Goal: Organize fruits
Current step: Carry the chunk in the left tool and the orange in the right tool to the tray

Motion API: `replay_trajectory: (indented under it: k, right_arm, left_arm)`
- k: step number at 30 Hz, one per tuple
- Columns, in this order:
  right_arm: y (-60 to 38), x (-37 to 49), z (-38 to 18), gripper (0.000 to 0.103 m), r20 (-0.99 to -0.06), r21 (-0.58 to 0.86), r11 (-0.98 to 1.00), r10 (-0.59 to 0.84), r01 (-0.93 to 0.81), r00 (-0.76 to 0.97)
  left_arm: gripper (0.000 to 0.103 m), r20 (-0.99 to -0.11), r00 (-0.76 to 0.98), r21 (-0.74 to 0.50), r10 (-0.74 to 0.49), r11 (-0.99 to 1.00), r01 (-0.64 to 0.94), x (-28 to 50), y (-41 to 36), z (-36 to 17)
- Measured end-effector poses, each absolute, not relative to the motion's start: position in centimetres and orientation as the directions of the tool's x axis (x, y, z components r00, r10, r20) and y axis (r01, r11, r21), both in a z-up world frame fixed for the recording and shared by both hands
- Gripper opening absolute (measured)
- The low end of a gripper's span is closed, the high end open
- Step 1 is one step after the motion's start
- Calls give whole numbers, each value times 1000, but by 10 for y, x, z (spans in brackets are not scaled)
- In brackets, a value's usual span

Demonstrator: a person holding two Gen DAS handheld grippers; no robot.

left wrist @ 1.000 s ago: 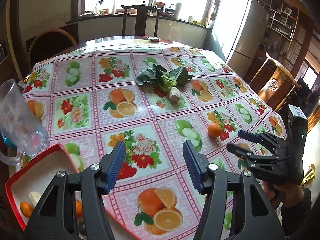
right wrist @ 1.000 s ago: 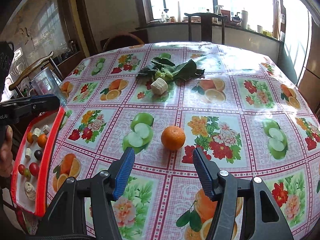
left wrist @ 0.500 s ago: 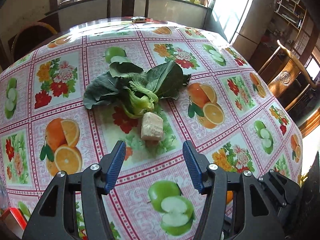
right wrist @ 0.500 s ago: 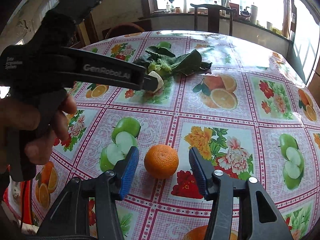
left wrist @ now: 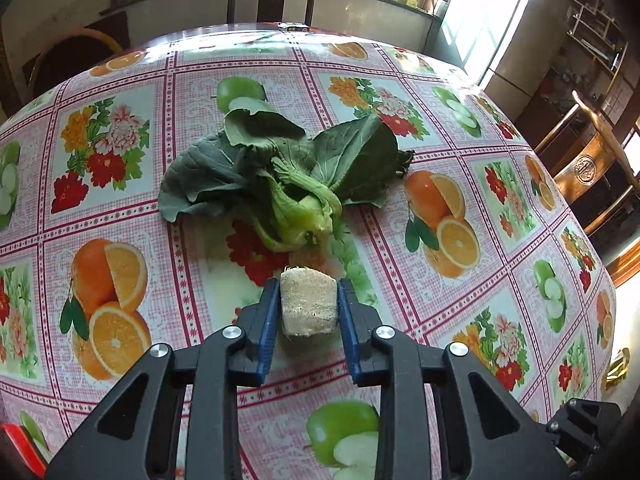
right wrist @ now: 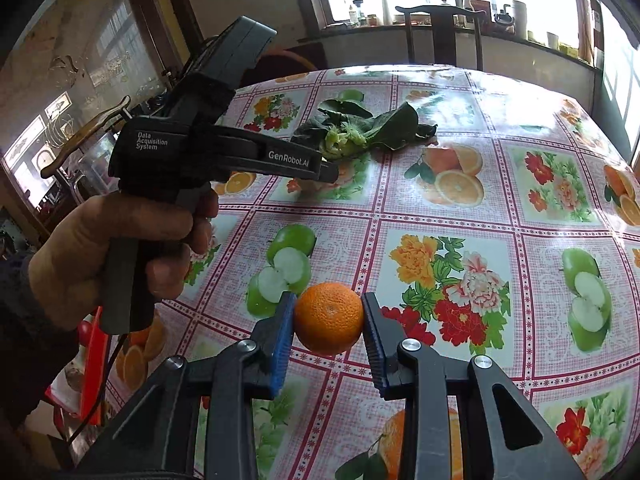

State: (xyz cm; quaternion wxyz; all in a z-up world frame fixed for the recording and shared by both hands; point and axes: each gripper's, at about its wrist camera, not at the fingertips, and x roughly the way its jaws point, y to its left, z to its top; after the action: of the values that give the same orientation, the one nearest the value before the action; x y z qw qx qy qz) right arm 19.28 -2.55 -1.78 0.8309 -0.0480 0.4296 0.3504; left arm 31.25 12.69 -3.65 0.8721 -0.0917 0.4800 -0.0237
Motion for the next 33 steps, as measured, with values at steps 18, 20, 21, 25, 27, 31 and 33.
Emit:
replay_trajectory:
  k: [18, 20, 21, 25, 27, 31, 33]
  right_arm:
    - [-31, 98, 11, 33, -693, 237, 735, 586, -635, 420]
    - [-29, 90, 15, 33, -691, 238, 731, 590, -639, 417]
    - [-28, 86, 17, 33, -689, 240, 728, 594, -643, 416]
    - [-23, 69, 25, 33, -676, 236, 715, 608, -659, 417]
    - [-19, 62, 28, 33, -669, 239, 706, 617, -667, 414]
    - [-8, 47, 30, 33, -663, 245, 684, 635, -687, 396]
    - [-1, 40, 31, 33, -661, 246, 672, 643, -699, 386]
  left_arm:
    - [25, -740, 640, -273, -207, 962, -4, 122, 148, 23]
    - [25, -729, 651, -281, -212, 960, -3, 105, 151, 28]
    - [25, -724, 658, -279, -208, 960, -3, 96, 153, 31]
    - [26, -710, 677, -271, -191, 962, -14, 63, 162, 37]
    - [26, -710, 680, -271, -181, 962, -27, 46, 169, 36]
    - [25, -716, 681, -265, -155, 963, -59, 17, 183, 30]
    - [26, -716, 682, -269, -145, 960, -78, 3, 191, 28]
